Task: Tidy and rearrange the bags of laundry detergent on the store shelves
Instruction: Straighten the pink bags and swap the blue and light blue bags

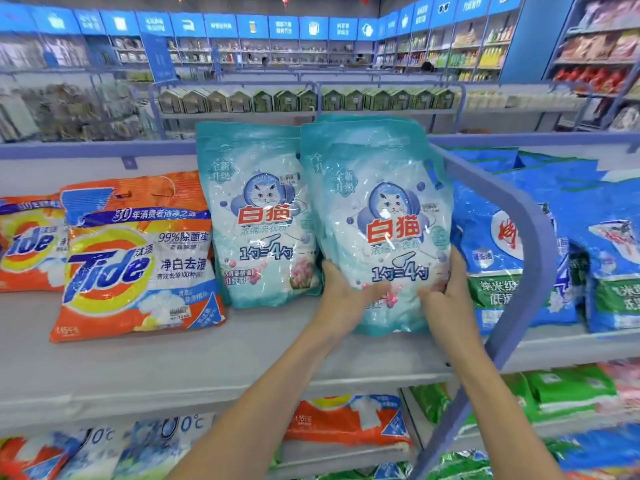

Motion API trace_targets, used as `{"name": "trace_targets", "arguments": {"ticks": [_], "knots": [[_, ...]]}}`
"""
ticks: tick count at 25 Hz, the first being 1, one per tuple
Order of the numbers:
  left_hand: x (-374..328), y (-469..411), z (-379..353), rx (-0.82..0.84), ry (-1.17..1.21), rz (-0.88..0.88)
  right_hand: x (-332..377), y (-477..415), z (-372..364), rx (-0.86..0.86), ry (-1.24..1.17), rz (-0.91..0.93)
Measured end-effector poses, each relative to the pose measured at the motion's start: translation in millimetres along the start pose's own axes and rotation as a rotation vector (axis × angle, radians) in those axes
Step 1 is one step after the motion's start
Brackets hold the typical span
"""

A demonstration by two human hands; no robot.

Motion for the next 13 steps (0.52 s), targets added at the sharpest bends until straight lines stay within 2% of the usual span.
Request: {"name": "trace_targets", "arguments": {"ticks": [4, 7, 13], "knots": [[2, 1, -4, -0.02, 0.007, 0.0, -8, 0, -1, 0.013, 0.115, 0.011], [7, 1, -4, -0.032, 0.009, 0.043, -12, 1, 0, 0.034, 0.159, -0.048], [5, 14, 0, -0.17, -0.065, 0.033, -16, 13, 4, -0.011, 0.272, 0.064]]}}
Point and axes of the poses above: each hand's wrist, its own y-axis away from the middle knuckle, its own z-axis out of the back of the hand, x = y × z, the point moved 6 cm from there along -y, towards the middle knuckle, and after that the axes turned 7 degrees about -x, right-handed, at the moved point
